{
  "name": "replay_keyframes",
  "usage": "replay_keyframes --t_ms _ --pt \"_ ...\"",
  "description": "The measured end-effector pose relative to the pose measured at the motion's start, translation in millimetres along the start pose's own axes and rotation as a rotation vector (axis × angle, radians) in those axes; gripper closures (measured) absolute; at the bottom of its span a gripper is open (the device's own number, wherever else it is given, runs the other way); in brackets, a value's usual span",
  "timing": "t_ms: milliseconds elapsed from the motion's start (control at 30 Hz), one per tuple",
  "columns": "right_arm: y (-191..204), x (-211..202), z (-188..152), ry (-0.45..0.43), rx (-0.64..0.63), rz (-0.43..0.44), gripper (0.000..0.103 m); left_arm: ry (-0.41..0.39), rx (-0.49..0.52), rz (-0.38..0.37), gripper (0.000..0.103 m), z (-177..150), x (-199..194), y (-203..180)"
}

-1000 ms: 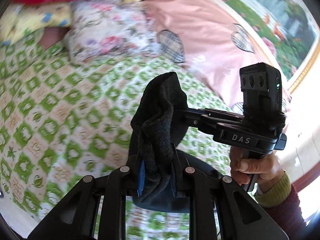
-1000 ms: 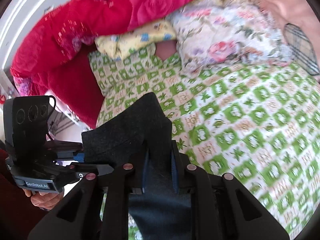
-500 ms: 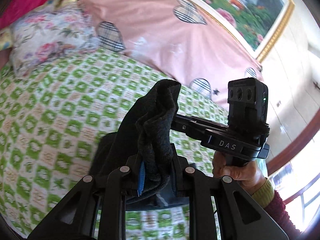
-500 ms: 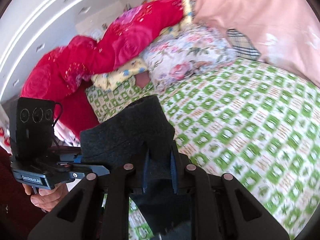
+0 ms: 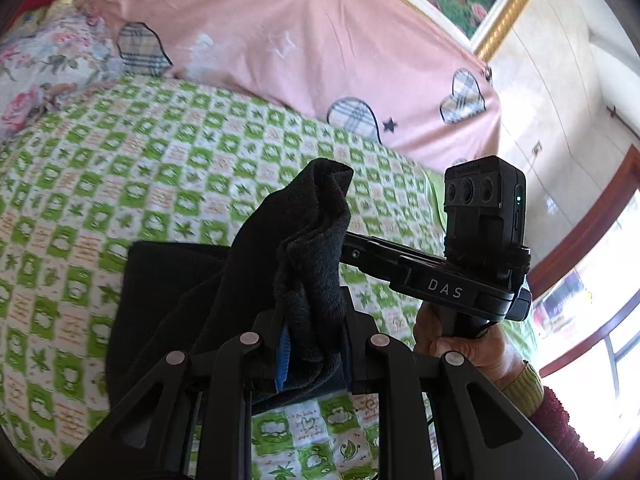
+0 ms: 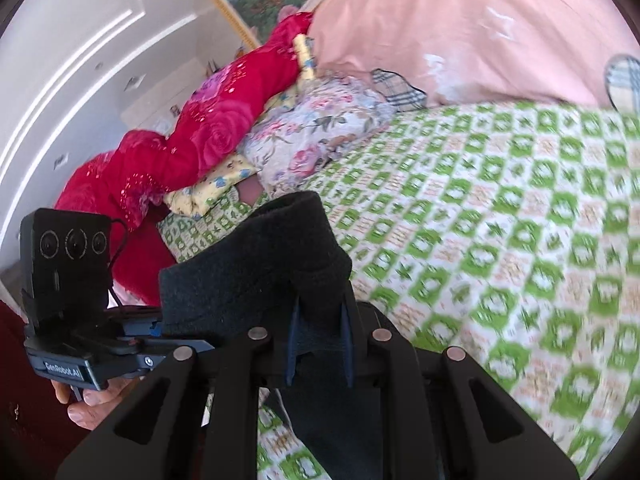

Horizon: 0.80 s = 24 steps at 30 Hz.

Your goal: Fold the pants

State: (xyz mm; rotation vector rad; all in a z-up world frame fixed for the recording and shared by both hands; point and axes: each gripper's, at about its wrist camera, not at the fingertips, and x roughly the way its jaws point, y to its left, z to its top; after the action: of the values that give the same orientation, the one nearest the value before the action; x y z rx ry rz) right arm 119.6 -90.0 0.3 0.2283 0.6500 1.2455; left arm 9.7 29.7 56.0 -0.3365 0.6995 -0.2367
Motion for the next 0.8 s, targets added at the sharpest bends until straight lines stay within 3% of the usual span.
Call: replay_keyframes --t_ms 400,633,800 --pt "-43.3 -16.5 -41.3 -0.022 0.131 -0.044 0.083 0.079 0.015 -0.049 0.083 -22.0 50.4 -6.6" --pt "-51.0 -22.2 -56.1 0.010 0.196 -0.167 0.077 0.095 0.086 -0.043 0.079 -32.4 65.6 -14.2" --pt "-53.2 -49.8 -68.3 -0.058 0.282 -0.277 0.070 0.112 0.092 -0.096 0.055 -39.5 71.0 -14.5"
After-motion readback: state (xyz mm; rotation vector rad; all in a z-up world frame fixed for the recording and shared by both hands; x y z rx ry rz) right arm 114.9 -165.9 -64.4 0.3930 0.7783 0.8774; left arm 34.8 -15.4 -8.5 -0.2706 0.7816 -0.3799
